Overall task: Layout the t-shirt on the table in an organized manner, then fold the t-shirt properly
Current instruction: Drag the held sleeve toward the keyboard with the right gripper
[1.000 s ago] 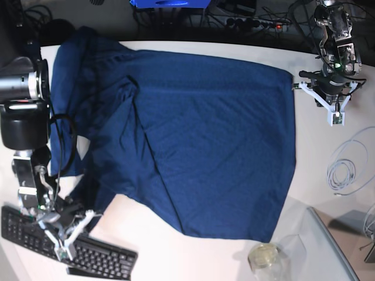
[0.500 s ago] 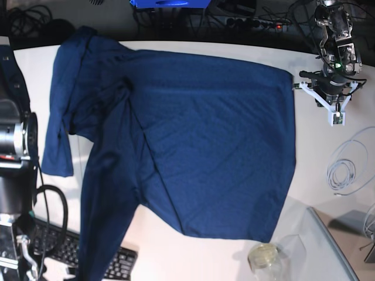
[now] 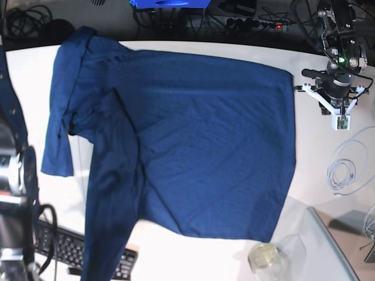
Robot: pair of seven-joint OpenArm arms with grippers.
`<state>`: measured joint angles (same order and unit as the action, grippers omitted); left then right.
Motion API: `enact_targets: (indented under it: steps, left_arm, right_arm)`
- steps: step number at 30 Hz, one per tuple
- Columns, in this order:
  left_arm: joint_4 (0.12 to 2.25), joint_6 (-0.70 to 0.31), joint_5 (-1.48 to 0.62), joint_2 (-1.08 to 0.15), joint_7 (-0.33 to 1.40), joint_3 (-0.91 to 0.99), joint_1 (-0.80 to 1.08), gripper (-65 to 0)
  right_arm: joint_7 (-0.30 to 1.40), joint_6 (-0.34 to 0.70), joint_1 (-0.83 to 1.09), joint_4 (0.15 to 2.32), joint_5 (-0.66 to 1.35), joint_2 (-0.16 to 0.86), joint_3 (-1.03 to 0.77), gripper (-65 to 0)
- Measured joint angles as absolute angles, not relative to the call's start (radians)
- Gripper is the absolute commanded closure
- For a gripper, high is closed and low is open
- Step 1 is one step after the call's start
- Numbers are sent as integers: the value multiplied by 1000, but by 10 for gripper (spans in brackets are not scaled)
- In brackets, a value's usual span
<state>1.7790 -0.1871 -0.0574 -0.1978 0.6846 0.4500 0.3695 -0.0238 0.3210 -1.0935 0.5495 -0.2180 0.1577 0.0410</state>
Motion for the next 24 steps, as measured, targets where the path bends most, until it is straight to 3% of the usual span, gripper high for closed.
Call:
enact_targets:
  steps: [3, 9, 19, 24]
  left_arm:
    - [1797, -189, -52, -197, 686, 450, 392, 0]
    - [1797, -188, -53, -197, 685, 450, 405, 0]
    - [1797, -186, -55, -192, 685, 450, 408, 0]
    - [1797, -187, -56, -173, 685, 449, 415, 0]
  right_arm:
    - [-72, 316, -1142, 500, -230, 160, 39, -9]
    - [-142, 165, -1150, 471, -233, 154, 46, -9]
    - [-193, 157, -1240, 475, -233, 154, 46, -11]
    - [-181, 155, -1132, 371, -229, 151, 46, -99]
